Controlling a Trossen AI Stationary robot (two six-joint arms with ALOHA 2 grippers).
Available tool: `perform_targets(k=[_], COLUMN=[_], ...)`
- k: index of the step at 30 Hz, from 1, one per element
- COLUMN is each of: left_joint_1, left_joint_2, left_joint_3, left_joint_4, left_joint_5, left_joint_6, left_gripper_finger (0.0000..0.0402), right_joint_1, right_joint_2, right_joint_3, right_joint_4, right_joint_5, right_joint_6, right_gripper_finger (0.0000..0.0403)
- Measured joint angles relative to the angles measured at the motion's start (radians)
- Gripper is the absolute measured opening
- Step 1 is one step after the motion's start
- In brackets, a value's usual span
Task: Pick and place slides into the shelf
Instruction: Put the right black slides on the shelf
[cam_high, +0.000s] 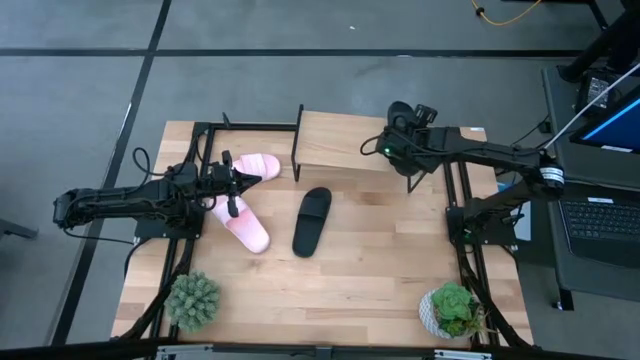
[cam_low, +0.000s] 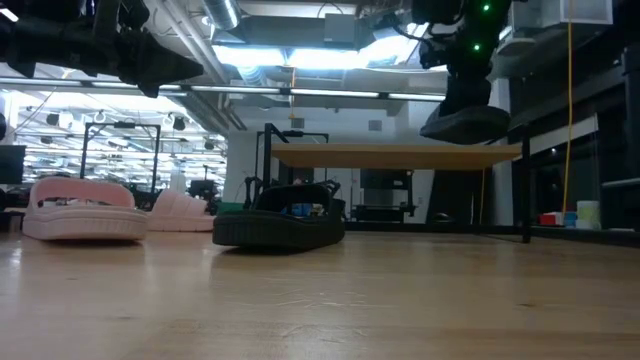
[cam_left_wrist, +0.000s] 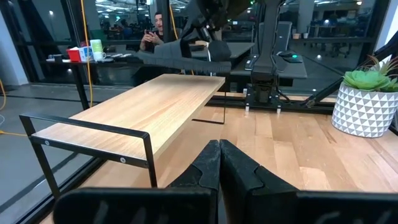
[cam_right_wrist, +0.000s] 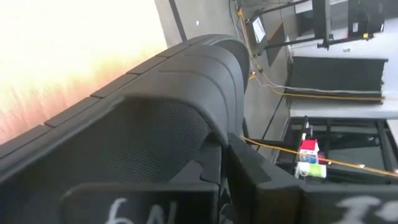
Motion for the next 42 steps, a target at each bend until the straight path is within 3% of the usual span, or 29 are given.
perform_targets(k=[42], left_joint_1=[0.0], left_joint_2=[0.0], left_joint_3=[0.0], left_joint_4=[0.0], left_joint_5=[0.0], left_joint_6=[0.0], left_gripper_finger=[0.0], right_joint_1=[-0.028], right_joint_2=[0.052], right_joint_3=[0.0], right_joint_4=[-0.037], right_joint_5=[-0.033], right_joint_6=[-0.053], right_gripper_finger=[0.0011])
